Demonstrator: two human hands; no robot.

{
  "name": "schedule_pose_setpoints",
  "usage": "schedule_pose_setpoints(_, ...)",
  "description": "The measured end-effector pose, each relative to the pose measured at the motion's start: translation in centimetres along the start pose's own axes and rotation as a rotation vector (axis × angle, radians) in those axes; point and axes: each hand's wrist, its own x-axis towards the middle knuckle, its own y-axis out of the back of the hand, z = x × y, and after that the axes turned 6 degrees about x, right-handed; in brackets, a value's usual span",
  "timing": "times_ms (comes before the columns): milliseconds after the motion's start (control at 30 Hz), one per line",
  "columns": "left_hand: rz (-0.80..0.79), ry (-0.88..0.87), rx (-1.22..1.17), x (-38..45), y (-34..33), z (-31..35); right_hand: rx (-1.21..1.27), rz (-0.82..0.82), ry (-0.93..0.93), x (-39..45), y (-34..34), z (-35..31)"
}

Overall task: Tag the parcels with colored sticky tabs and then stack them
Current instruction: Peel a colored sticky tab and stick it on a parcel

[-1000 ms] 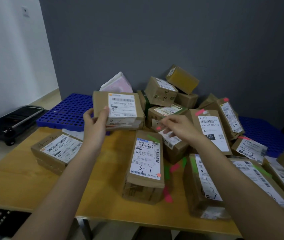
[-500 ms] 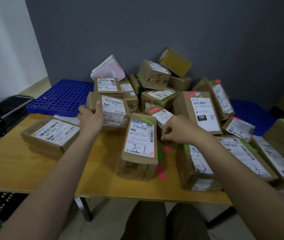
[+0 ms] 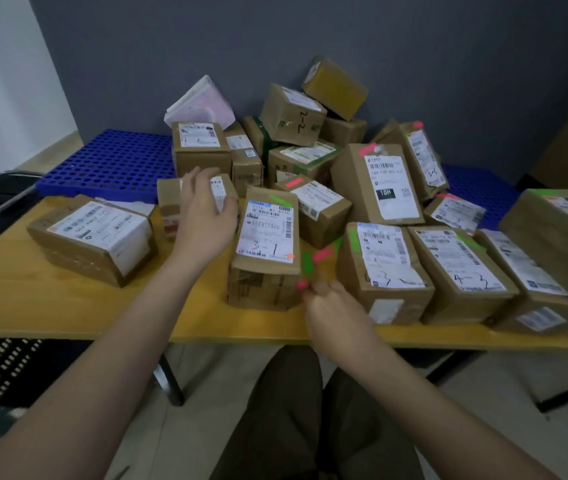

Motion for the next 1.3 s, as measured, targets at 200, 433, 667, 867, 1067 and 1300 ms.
schedule_pose_setpoints(200, 0.001, -0.176, 0.063, -4.4, -0.5, 2.4, 0.054, 0.246, 0.036, -2.5, -4.1, 0.5)
schedule_pose_setpoints(433, 0.016, -0.341, 0.061, -6.2, -1.1, 3.5, 0.166, 0.311, 0.215, -4.7, -4.0, 2.3)
schedule_pose_setpoints(667, -0.268, -0.066, -0.135, -6.4, -0.1, 7.0, 0.272, 0.897, 0.245, -2.2, 3.7, 2.5)
schedule_pose_setpoints(867, -0.398, 0.223, -0.629, -2.9, 1.1, 8.4, 0.415, 1.000, 0.322, 3.4, 7.8, 1.0)
schedule_pose_setpoints(1067, -0.313, 0.247, -0.713, 1.3, 2.8, 7.3, 0.553, 0.838, 0.428, 9.2, 9.6, -0.3)
schedule_pose_setpoints(1300, -0.343, 0.296, -0.664, 6.4, 4.4, 5.6, 0.628, 0.536, 0.363, 15.1, 13.4, -1.5)
